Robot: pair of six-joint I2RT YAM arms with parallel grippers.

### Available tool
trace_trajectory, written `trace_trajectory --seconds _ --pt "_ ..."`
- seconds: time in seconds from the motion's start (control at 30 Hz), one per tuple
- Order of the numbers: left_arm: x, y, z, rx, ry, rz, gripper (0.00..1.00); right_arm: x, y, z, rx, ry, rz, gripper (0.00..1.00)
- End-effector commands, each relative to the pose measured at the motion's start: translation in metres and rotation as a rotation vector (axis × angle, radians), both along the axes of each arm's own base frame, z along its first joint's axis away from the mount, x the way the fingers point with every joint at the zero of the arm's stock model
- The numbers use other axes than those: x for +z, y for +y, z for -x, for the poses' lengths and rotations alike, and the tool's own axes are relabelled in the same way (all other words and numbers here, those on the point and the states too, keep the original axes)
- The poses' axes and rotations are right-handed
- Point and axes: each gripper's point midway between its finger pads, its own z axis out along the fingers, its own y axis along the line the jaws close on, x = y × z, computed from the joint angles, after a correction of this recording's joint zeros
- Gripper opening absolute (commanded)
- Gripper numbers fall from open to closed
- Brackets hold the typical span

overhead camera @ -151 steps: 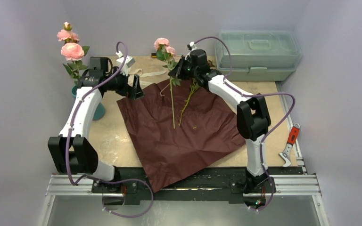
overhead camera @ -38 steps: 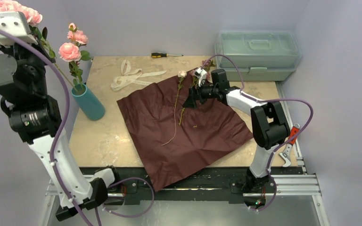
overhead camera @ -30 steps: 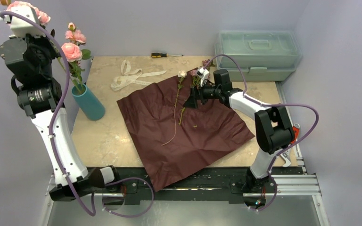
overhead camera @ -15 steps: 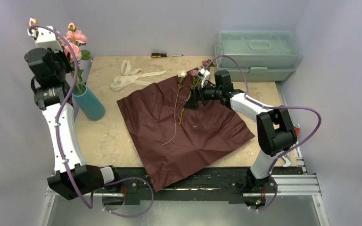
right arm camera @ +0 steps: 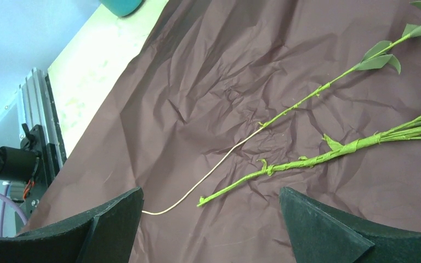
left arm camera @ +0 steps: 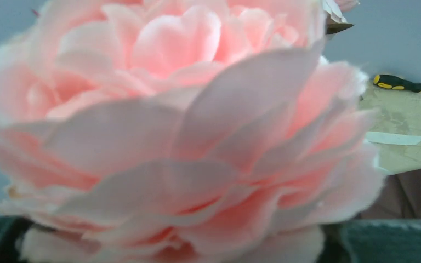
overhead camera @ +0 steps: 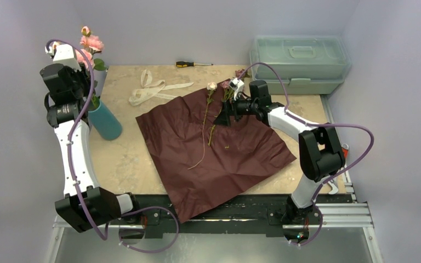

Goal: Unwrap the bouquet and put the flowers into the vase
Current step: Insert the fake flower into the vase.

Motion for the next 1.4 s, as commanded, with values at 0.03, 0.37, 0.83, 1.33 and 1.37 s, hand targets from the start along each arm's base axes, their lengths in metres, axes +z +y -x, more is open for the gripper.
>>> trace_trajectory --seconds 0.03,0.37,0.83,1.33,1.37 --pt "0.026 0.004 0.011 0.027 0.014 -0.011 0.55 0.009 0.003 -0.008 -0.002 -0.014 -0.008 0.98" --pt "0.027 -0.018 0.064 -0.062 0.291 -0.038 0.86 0.011 0.003 -0.006 0.001 -0.012 -0.014 0.98" --pt "-0.046 -0.148 0.116 -0.778 0.582 0.134 0.6 0.017 0.003 -0.007 0.014 -0.023 -0.014 0.98" --pt "-0.121 -0.284 0.012 -1.046 0.462 0.203 0.41 0.036 -0.025 -0.014 -0.099 -0.009 -0.003 0.97" --pt "-0.126 -0.297 0.005 -1.044 0.454 0.221 0.41 0.038 -0.028 -0.016 -0.117 -0.012 0.005 0.97"
